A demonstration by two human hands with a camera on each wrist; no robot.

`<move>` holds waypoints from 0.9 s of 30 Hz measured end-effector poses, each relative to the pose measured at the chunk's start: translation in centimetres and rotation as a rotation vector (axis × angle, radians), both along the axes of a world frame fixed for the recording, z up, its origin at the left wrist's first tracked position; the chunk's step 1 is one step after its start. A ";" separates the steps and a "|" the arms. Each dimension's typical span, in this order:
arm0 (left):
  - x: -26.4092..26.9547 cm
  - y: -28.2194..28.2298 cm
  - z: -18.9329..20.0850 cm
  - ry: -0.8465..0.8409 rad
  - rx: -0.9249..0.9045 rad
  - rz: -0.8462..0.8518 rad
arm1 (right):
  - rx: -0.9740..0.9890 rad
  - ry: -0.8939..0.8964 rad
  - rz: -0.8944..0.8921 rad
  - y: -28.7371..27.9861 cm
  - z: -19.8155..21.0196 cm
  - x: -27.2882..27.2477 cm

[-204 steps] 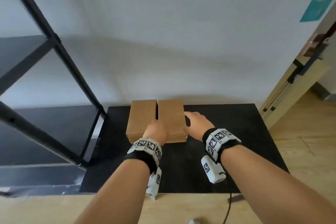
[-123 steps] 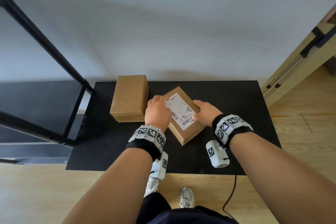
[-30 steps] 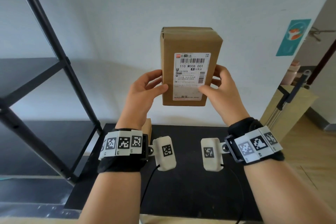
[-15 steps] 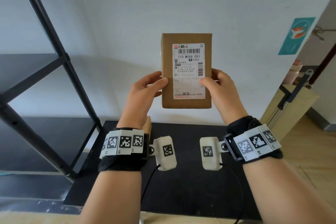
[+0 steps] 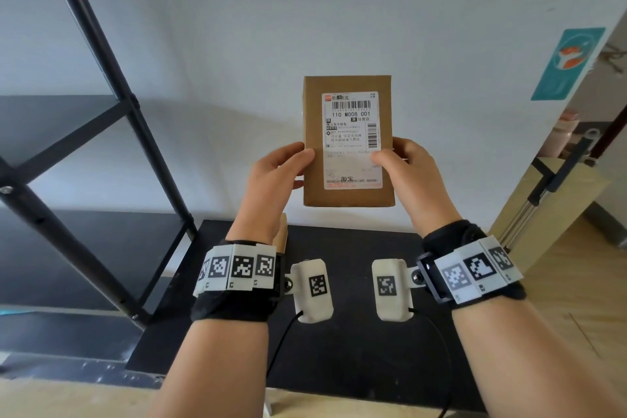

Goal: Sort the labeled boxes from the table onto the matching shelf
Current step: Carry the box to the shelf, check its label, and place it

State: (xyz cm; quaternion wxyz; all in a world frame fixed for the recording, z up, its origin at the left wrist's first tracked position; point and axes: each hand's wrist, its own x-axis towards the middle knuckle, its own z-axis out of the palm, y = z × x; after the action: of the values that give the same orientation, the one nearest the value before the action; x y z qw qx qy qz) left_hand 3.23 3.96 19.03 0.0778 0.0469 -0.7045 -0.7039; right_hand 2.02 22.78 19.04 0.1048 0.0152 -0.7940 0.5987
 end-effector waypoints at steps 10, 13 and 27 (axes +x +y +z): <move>3.0 -4.1 -2.9 -0.103 0.010 0.115 | -0.020 -0.085 0.153 -4.7 -1.9 1.4; 4.7 -6.4 -3.0 -0.128 0.022 0.140 | -0.031 -0.103 0.191 -7.3 -2.0 2.3; 20.2 -22.0 -4.4 -0.189 0.041 0.368 | -0.026 -0.202 0.436 -24.7 -3.6 13.4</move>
State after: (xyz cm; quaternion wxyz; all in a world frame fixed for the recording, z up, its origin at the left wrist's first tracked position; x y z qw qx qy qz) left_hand 23.39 -18.01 14.64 0.1375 0.2423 -0.6737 -0.6845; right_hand 15.39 -1.94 15.39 -0.1064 0.1250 -0.7708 0.6156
